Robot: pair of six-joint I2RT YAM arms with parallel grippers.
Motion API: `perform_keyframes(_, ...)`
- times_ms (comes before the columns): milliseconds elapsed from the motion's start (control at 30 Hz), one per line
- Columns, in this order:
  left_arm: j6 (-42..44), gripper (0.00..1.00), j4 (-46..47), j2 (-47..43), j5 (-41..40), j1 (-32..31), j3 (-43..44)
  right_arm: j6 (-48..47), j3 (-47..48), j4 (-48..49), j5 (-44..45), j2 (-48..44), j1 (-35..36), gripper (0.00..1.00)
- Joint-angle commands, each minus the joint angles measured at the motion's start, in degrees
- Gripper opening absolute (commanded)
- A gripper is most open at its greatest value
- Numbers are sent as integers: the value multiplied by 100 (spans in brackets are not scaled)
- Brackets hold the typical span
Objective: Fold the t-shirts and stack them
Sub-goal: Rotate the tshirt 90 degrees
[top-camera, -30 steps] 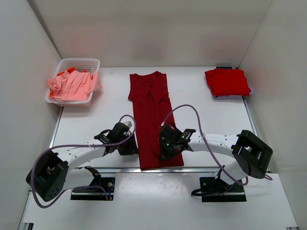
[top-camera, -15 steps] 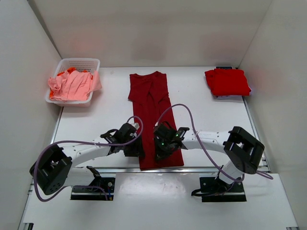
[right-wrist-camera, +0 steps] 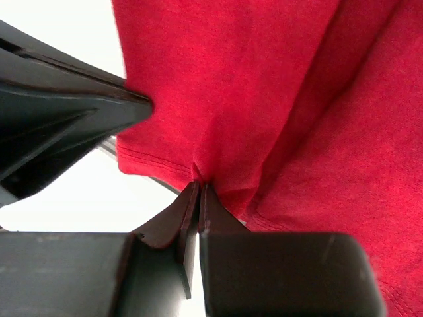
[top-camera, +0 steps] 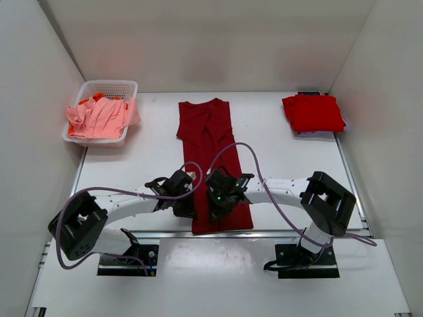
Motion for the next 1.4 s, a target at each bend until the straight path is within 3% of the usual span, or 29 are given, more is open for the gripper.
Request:
perform_keyframes(0, 126, 0, -314, -153, -22, 65, -10, 5, -86, -18, -17, -120, -31, 0)
perform_keyframes(267, 161, 0, -526, -734, 30, 373, -423, 84, -430, -219, 184, -322, -172, 0)
perform_keyframes(533, -15, 0, -341, -909, 31, 390, -713, 111, -878, 1175, 273, -1429, -532, 19)
perform_keyframes(567, -6, 0, -350, -945, 31, 390, -731, 50, -930, 1439, 194, -1413, -671, 18)
perform_keyframes(600, -15, 0, -359, -954, 31, 433, -783, -55, -878, 1493, 141, -1378, -803, 10)
perform_keyframes(633, -41, 0, -315, -997, 31, 451, -793, -152, -773, 1659, 54, -1256, -874, 1)
perform_keyframes(667, -50, 0, -332, -1033, 31, 486, -793, -205, -651, 1687, 36, -1089, -953, 0)
perform_keyframes(1033, -103, 0, -297, -1332, 74, 715, -1056, -681, 967, 2100, -184, 784, -822, 0)
perform_keyframes(1367, -173, 0, -244, -1498, 74, 899, -1276, -1392, 2251, 1152, 18, 2067, -936, 0)
